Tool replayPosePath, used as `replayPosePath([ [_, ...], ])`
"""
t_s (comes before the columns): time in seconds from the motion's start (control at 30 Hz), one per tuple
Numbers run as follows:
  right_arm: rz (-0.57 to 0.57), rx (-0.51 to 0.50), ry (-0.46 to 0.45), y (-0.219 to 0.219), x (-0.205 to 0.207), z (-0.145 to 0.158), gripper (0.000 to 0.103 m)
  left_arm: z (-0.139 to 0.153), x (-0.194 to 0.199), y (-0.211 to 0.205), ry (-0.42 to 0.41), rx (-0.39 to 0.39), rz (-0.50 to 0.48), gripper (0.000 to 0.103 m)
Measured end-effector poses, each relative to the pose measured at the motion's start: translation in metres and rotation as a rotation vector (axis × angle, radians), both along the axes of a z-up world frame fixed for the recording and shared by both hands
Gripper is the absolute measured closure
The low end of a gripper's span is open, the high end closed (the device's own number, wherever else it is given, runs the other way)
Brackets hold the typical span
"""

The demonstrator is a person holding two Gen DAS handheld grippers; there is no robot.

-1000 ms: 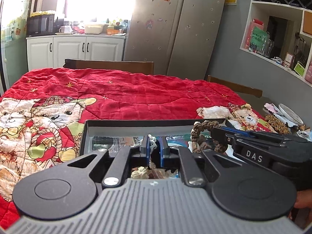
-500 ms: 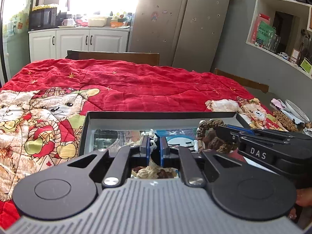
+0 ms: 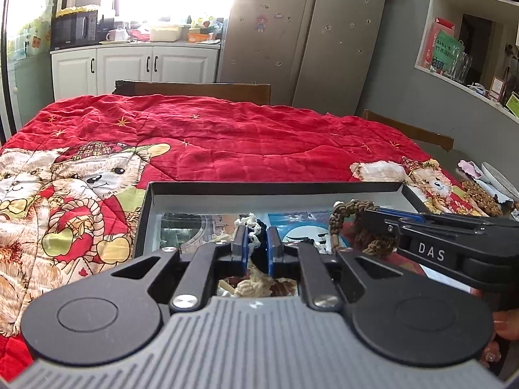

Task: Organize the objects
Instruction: 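Carry black scrunchie with left tool while right tool carries braided scrunchie over box, then open left tool releasing black scrunchie in box while right tool releases braided scrunchie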

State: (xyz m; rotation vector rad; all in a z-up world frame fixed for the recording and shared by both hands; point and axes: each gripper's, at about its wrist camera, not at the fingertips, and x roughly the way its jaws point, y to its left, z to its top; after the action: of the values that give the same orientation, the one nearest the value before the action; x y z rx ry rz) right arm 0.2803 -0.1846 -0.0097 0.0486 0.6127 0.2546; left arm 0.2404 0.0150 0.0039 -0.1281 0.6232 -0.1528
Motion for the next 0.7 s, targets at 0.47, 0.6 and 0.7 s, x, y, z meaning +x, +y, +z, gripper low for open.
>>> replayPosePath([
  [0.47,0.027,-0.021,0.048,0.0072,0.0084,-0.0034,0.090,-0.0049,0.0024,-0.0013,0.031,0.033,-0.006,0.065],
  [0.6,0.023,-0.030,0.054,0.0082,0.0102,-0.0033,0.090,-0.0053,0.0013,-0.0031,0.041,0.047,-0.012,0.064],
  [0.7,0.023,-0.031,0.053,0.0085,0.0102,-0.0035,0.090,-0.0050,0.0001,-0.0041,0.037,0.067,-0.008,0.063],
])
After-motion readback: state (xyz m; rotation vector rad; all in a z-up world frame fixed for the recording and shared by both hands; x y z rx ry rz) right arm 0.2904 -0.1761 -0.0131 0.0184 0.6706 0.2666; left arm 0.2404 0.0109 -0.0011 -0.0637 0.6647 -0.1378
